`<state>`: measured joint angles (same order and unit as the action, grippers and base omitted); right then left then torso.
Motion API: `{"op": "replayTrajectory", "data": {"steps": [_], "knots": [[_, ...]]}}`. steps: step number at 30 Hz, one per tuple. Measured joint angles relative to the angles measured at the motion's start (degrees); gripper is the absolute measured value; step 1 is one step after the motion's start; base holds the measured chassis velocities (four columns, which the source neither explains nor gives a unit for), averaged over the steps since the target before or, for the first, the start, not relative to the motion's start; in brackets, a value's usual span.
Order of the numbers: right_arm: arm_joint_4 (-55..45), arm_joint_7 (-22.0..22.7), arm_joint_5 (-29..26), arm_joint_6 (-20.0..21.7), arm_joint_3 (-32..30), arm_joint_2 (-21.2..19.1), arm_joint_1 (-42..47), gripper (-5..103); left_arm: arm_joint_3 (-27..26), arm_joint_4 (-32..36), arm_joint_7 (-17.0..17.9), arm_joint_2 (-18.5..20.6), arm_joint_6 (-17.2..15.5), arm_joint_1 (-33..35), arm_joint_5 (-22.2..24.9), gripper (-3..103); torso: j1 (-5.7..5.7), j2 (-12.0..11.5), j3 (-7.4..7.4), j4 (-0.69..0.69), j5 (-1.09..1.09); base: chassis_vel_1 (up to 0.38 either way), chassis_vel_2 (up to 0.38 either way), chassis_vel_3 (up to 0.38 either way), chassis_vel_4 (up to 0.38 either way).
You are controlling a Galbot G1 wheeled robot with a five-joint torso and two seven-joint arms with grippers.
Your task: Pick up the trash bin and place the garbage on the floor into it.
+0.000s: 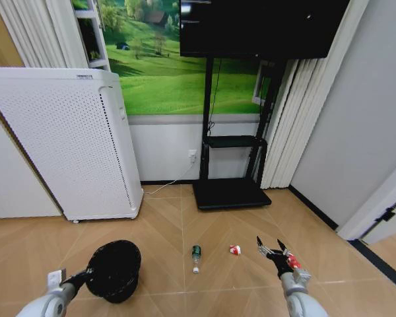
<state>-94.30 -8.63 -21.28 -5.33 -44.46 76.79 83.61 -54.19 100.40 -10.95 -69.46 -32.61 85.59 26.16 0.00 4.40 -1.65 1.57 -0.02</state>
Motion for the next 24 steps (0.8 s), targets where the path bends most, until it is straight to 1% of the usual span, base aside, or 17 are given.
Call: {"op": "replayTrajectory", "data": {"steps": [1,4,5,6,7,8,10,11,12,13,14,15,16,17,19,23,24], "knots": [[-0.5,0.3,0.2,0.2,0.1,0.1,0.1,100,0.2,-0.5,-0.9,0.2,1.5,-0.5,0.0,4,0.0,0.0,0.0,0.0,0.01,0.0,0.0,0.0,0.0],[-0.9,0.5,0.3,0.4,0.1,0.1,0.2,100,0.3,-0.8,-1.9,0.3,2.4,-1.0,0.0,4,0.0,0.0,0.0,-0.01,0.01,0.0,0.0,0.0,0.0],[-1.8,0.8,0.3,1.0,0.3,0.2,0.4,100,0.5,-1.1,-3.0,0.4,3.3,-1.9,0.5,4,0.0,0.0,0.0,0.0,0.01,0.0,0.0,0.0,0.0],[-6.1,3.2,-0.1,6.1,1.8,0.9,1.7,100,1.5,-1.5,-5.3,0.4,8.7,-4.7,1.4,4,0.0,0.0,0.0,0.02,0.01,0.0,0.0,0.0,0.0],[-7.0,3.7,-0.1,7.3,2.5,1.2,1.9,100,1.8,-0.8,-6.2,0.4,9.5,-5.2,1.2,4,0.0,0.0,-0.01,0.01,0.01,0.0,0.0,0.0,0.0],[-7.0,3.7,-0.1,7.3,2.5,1.2,1.9,100,1.8,-0.8,-6.2,0.4,9.5,-5.2,1.2,4,0.0,0.0,-0.01,0.01,0.01,0.0,0.0,0.0,0.0],[-7.5,4.0,0.2,8.2,3.7,1.7,1.8,100,2.4,0.8,-6.9,0.9,11.8,-6.1,1.1,4,0.0,0.0,-0.01,-0.02,0.01,0.0,0.0,0.0,0.0],[-7.5,4.0,0.2,8.2,3.7,1.7,1.8,100,2.4,0.8,-6.9,0.9,11.8,-6.1,1.1,4,0.0,0.0,-0.01,-0.02,0.01,0.0,0.0,0.0,0.0],[-7.7,4.0,0.5,8.6,4.2,2.0,1.7,100,2.9,1.6,-7.1,1.2,12.8,-7.0,1.3,4,0.0,0.0,-0.01,-0.02,0.05,0.0,0.0,0.0,0.0],[-7.8,4.0,0.7,8.9,4.5,2.2,1.6,100,3.3,2.2,-7.2,1.3,13.7,-7.9,1.7,4,0.0,0.0,-0.01,-0.02,0.03,0.0,0.0,0.0,0.0],[-7.8,4.0,0.7,8.9,4.5,2.2,1.6,100,3.3,2.2,-7.2,1.3,13.7,-7.9,1.7,4,0.0,0.0,-0.01,-0.02,0.03,0.0,0.0,0.0,0.0],[-8.2,4.0,0.7,9.4,4.8,2.4,1.6,100,3.9,3.4,-7.2,1.4,14.4,-9.3,2.6,4,0.0,0.0,-0.01,0.01,0.0,0.0,0.0,0.0,0.0],[-8.7,3.3,0.6,10.1,4.8,2.5,1.8,100,4.2,4.4,-7.2,1.5,15.1,-10.3,3.4,4,0.0,0.0,-0.01,0.01,0.03,0.0,0.0,0.0,0.0],[-8.7,3.3,0.6,10.1,4.8,2.5,1.8,100,4.2,4.4,-7.2,1.5,15.1,-10.3,3.4,4,0.0,0.0,-0.01,0.01,0.03,0.0,0.0,0.0,0.0],[-10.0,0.3,0.2,12.5,5.1,2.0,2.5,100,4.7,6.2,-7.2,1.5,15.9,-11.3,4.6,4,0.0,0.0,-0.01,0.02,0.01,0.0,0.0,0.0,0.0],[-10.0,-0.3,1.0,12.9,6.0,1.7,2.5,100,5.2,7.0,-6.7,1.5,16.2,-11.6,4.7,4,0.0,0.0,-0.01,-0.03,0.02,0.0,0.0,0.0,0.0],[-9.6,-0.1,2.5,12.9,6.7,1.6,2.5,100,6.0,7.0,-5.5,1.5,16.4,-12.3,4.7,4,0.01,0.0,-0.01,-0.03,0.02,0.0,0.0,0.0,0.0]]}}
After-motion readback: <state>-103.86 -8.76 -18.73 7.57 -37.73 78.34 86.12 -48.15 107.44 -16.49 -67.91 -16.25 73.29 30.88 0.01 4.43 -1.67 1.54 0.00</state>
